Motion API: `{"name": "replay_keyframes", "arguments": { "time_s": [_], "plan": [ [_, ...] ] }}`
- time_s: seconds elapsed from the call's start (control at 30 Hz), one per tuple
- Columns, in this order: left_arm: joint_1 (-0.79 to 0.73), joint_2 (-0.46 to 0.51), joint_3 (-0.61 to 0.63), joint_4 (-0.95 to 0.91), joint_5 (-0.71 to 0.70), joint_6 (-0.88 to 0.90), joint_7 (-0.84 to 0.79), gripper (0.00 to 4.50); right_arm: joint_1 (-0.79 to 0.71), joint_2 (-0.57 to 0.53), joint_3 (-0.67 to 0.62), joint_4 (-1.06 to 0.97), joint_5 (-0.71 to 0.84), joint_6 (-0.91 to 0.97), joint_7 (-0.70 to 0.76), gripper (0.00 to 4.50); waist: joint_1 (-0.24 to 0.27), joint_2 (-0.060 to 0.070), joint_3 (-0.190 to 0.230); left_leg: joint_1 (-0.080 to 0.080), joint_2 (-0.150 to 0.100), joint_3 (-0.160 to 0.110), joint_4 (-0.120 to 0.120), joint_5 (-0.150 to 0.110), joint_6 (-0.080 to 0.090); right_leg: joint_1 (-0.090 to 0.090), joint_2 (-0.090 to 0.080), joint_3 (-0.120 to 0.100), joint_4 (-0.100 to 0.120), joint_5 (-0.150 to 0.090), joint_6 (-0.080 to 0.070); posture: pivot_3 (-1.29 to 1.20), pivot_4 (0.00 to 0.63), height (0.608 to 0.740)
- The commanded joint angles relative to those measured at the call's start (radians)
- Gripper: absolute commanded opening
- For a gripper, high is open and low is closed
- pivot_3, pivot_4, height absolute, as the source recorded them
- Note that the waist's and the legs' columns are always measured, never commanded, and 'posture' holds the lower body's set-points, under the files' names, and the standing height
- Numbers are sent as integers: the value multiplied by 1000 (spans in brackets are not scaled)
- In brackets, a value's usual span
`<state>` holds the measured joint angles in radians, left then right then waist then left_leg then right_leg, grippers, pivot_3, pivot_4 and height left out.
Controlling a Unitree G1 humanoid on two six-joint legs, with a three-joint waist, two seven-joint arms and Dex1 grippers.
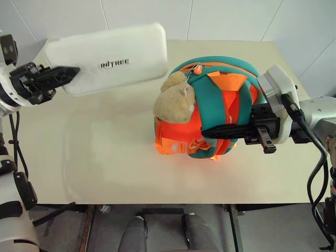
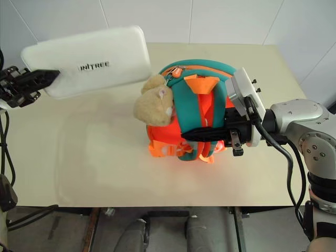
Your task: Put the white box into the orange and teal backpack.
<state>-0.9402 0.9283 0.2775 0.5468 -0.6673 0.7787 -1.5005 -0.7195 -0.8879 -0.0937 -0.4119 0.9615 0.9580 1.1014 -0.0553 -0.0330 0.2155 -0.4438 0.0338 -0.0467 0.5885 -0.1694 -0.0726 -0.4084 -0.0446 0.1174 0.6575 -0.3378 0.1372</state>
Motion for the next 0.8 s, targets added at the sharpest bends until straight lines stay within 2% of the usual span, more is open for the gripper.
{"name": "replay_keyframes", "arguments": {
  "time_s": [0.03,0.27,0.5,0.67,0.8],
  "plan": [
    [-24,-11,-33,-47,-3,-31,-61,1247,3,-21,-4,-2,-24,-34,17,0,1,0,0,0,0,0,1,0,0,0,0,0,1,0,0,0,150,740],
    [-65,-2,-208,-20,81,-138,-114,1247,10,-27,4,2,-53,-48,37,0,3,0,0,0,0,0,2,0,0,1,0,0,1,0,0,0,150,740],
    [-228,-4,-399,55,200,-260,-114,1246,0,-16,29,22,-85,-66,48,0,2,0,0,0,0,0,2,0,0,1,0,0,1,0,0,0,150,740],
    [-322,-65,-469,84,296,-240,-49,1245,-8,-5,43,30,-96,-74,49,0,3,0,0,0,0,0,2,0,1,1,1,0,1,0,1,0,150,740],
    [-363,-195,-506,65,338,-174,39,1245,-13,5,57,38,-110,-85,54,0,5,0,0,0,0,0,3,0,1,2,1,0,1,0,1,0,150,740]
  ]
}}
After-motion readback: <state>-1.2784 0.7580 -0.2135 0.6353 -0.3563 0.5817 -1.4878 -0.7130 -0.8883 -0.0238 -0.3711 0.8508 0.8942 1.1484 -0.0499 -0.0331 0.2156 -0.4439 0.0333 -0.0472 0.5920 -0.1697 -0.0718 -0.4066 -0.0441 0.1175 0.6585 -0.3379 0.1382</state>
